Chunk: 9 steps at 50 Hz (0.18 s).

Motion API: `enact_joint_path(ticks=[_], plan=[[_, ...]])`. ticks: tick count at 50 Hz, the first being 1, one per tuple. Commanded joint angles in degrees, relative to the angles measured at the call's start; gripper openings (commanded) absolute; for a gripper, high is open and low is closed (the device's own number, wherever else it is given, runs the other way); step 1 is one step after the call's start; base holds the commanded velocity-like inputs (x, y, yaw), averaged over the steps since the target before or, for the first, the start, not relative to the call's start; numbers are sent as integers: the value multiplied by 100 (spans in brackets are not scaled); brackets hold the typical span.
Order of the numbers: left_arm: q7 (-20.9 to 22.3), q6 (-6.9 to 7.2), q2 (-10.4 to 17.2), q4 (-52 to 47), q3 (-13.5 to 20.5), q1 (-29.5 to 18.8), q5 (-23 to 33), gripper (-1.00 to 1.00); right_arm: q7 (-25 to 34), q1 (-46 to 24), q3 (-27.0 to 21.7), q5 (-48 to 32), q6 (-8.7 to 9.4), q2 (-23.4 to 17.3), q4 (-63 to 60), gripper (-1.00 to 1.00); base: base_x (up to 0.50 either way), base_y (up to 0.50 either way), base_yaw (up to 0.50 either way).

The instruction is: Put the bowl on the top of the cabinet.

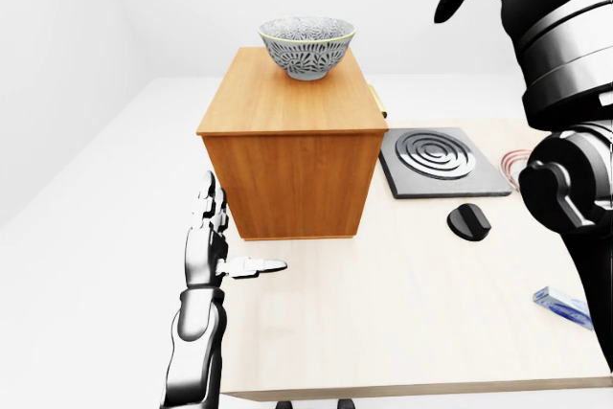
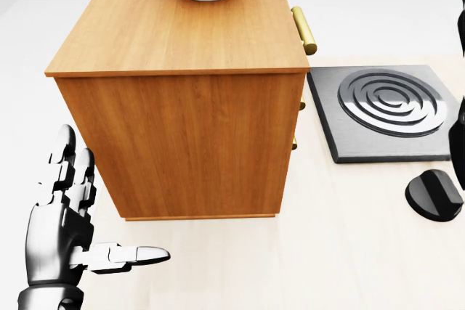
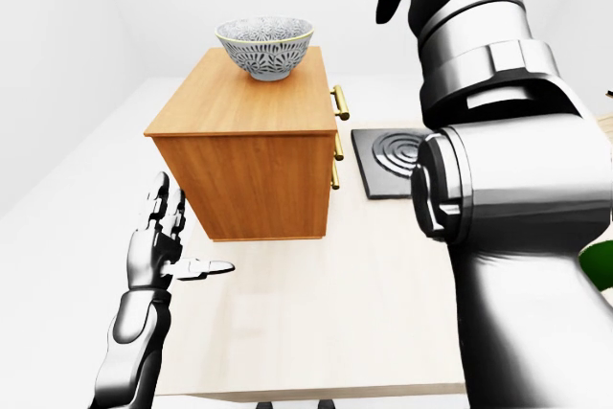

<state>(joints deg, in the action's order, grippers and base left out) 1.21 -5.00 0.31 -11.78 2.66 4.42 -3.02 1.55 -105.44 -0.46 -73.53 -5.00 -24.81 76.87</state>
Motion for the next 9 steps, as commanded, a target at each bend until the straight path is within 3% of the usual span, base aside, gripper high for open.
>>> enact_joint_path(ticks=[1, 9], plan=[[-119, 0, 6, 198, 30, -152, 14, 100, 55, -76, -129, -270, 0, -800, 46, 100, 1, 0, 0], [-122, 0, 5, 226, 14, -136, 27, 100, 144, -162, -194, -509, 0, -1305, 41, 100, 1, 0, 0]])
